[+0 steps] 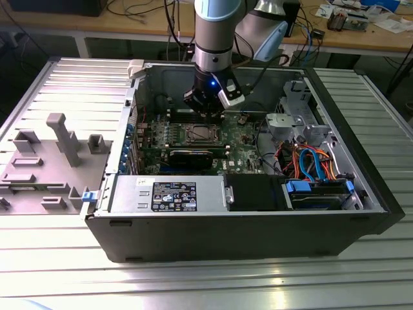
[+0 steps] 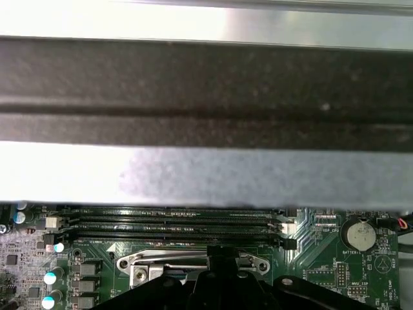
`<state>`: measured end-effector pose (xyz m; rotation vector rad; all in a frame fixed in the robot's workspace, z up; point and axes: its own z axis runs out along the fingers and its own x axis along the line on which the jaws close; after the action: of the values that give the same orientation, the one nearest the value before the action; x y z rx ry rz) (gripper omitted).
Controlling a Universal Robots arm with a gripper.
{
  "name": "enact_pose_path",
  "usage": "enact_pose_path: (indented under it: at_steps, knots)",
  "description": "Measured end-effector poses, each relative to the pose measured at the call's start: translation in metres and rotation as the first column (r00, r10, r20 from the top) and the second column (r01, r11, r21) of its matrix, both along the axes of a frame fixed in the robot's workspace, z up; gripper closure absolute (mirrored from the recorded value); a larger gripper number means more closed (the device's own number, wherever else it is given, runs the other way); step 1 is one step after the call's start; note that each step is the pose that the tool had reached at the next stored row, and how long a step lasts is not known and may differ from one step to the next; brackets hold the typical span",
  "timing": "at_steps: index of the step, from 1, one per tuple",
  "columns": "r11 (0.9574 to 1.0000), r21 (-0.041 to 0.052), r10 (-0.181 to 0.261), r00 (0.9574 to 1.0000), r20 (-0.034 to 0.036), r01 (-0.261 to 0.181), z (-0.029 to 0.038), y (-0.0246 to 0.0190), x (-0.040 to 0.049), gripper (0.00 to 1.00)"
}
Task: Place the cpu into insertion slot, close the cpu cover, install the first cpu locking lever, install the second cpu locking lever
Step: 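Install the second cpu locking lever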
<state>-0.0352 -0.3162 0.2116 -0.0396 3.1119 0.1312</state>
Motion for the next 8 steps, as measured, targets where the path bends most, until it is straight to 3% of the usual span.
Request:
enact_pose_path:
  at_steps: [8]
  knots:
    - [1.0000, 0.0000, 0.000, 1.0000, 0.0000, 0.000, 0.0018, -0.0001, 0.0000, 0.89]
